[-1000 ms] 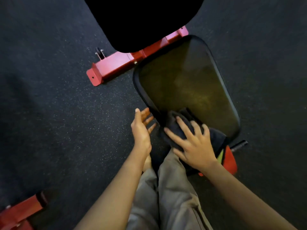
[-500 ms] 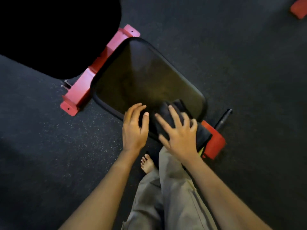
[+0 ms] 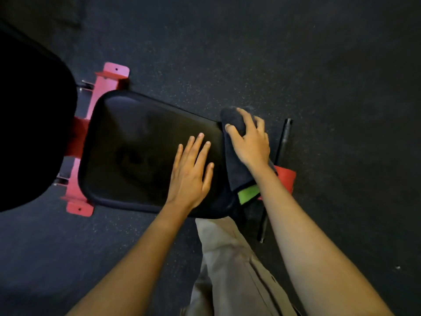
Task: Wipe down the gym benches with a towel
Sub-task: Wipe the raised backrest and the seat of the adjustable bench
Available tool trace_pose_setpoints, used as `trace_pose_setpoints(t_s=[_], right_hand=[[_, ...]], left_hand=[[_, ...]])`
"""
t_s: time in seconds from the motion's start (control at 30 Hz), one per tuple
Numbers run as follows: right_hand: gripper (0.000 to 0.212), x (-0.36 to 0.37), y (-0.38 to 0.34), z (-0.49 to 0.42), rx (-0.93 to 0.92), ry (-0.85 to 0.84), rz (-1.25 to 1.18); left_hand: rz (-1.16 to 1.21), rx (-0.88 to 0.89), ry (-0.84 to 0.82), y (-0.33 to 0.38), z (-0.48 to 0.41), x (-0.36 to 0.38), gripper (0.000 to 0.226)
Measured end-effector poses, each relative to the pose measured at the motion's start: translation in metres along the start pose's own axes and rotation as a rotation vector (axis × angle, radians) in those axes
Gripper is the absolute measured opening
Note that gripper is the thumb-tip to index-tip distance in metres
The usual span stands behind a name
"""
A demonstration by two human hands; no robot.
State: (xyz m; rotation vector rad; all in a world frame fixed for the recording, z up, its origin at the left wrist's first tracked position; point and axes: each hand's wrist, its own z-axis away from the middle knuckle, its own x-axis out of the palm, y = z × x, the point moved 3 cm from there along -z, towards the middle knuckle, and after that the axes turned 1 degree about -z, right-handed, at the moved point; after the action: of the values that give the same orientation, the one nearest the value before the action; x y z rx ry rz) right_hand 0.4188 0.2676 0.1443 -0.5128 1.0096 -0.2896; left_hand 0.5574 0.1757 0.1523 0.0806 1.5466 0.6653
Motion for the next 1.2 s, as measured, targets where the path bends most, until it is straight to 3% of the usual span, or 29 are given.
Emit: trace_pose_setpoints(t_s=[0.13,0.27,0.4,0.6,0.83,1.07,1.2], right_hand=[[0.063,0.002,0.022,0.04,-0.11,0.103,-0.153],[0.063,0.021,0.047,0.089,0.008,0.165,-0.391],[0.066,0.015,0.041,0.062,0.015,0.173,-0.363],[0.056,0.003,0.022,0.002,-0.006,0.044,-0.185],[0.065,0.02,0.039,0.057,0.079,0.28,-0.325],[0.066,0.047,0.044,0.109,0.257,0.419,-0.433],[0.067,0.075,0.037,0.149,0.385,0.614,-0.533]], left_hand=[[-0.02,0.099,-0.064,-0.006,-0.013,0.004,0.053],[-0.08,0.175,-0.161,-0.016,-0.01,0.011,0.055],[-0.087,0.187,-0.205,-0.019,-0.007,0.012,0.055],[-0.114,0.175,-0.217,-0.017,-0.007,0.013,0.056],[-0.089,0.23,-0.242,-0.022,-0.007,0.011,0.059],[-0.12,0.403,-0.301,-0.051,0.01,-0.006,0.058],[-0.109,0.46,-0.322,-0.076,0.03,-0.017,0.056]])
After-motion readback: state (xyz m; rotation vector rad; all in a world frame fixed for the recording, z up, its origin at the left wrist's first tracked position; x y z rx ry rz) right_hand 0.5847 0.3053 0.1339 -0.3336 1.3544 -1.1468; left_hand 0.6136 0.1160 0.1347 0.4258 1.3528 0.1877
